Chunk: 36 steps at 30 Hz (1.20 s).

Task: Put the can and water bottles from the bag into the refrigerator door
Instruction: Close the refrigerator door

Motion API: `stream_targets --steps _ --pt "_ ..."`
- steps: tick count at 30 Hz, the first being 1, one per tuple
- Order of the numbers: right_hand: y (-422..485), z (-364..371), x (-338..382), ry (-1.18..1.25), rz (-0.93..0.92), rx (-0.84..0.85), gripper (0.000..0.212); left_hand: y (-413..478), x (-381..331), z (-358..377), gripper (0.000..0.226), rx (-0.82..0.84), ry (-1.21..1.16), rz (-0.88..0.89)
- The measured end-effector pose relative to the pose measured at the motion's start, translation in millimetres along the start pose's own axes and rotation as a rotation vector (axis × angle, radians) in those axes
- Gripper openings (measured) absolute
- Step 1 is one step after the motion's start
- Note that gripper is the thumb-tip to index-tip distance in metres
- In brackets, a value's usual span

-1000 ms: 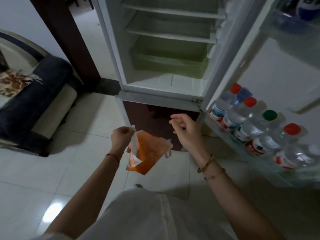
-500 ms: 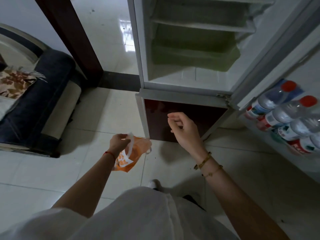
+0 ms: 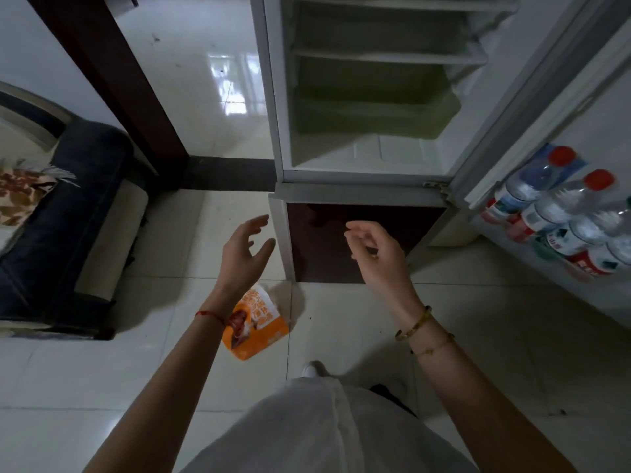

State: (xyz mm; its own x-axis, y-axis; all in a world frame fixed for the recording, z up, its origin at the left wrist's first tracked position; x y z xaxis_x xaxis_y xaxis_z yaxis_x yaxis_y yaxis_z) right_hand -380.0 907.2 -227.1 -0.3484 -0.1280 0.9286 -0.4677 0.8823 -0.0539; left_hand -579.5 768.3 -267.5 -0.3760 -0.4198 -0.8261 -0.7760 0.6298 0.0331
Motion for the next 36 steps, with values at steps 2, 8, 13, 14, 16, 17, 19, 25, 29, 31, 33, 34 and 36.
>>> stream_targets --steps 2,8,13,14,16,17,19,25,29,31,33,34,36 --pt "-2.4 -12.9 3.7 0.016 -0.011 -0.042 0.026 -3.6 -37.3 -3.4 0.045 0.009 -0.041 0.115" --pt "-14.7 -63.9 18.5 0.056 -0.045 -0.187 0.028 -16.6 -110.3 1.3 0.046 0.102 -0.145 0.318" --pt "-31.5 -119.0 32.8 0.093 -0.095 -0.332 0.028 -34.8 -163.2 22.4 0.049 0.235 -0.214 0.422" --pt "-35.2 -131.6 35.3 0.099 -0.109 -0.367 0.029 -38.9 -175.7 27.6 0.050 0.256 -0.222 0.452" --pt "-43.5 -159.8 40.0 0.110 -0.144 -0.447 0.030 -46.3 -201.0 38.3 0.050 0.296 -0.236 0.510" --pt "-48.1 -174.8 42.3 0.105 -0.164 -0.490 0.030 -50.2 -213.4 44.4 0.050 0.318 -0.245 0.532" --pt "-58.3 -204.7 46.9 0.080 -0.209 -0.570 0.029 -59.5 -238.7 57.8 0.050 0.358 -0.266 0.578" --pt "-91.3 -296.7 47.9 0.075 -0.271 -0.791 0.029 -93.3 -313.9 100.9 0.051 0.417 -0.290 0.751" --pt "-109.1 -355.6 43.1 0.063 -0.272 -0.907 0.029 -117.4 -366.4 132.6 0.052 0.436 -0.321 0.848" --pt "-116.8 -385.6 41.6 0.056 -0.274 -0.953 0.029 -131.6 -393.1 149.3 0.052 0.430 -0.339 0.893" --pt "-123.6 -415.3 41.4 0.045 -0.294 -0.982 0.029 -146.0 -418.9 166.4 0.053 0.420 -0.352 0.923" --pt "-126.8 -429.7 41.9 0.034 -0.307 -0.988 0.029 -153.3 -431.5 175.2 0.053 0.420 -0.362 0.930" --pt "-131.7 -459.4 40.4 0.023 -0.330 -0.998 0.029 -167.9 -456.2 193.2 0.054 0.421 -0.383 0.942"
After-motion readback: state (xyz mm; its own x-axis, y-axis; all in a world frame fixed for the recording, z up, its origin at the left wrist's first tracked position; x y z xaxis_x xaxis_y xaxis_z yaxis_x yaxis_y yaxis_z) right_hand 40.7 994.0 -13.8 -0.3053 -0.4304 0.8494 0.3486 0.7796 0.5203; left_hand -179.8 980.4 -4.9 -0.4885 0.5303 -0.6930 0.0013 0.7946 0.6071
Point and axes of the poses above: each hand's wrist, its own y-axis towards the middle knuckle, its own z-axis out of the palm, x = y × z, the point moved 8 cm from there along y, towards the middle knuckle, and after that the axes turned 7 degrees about -x, right-handed, at the moved point
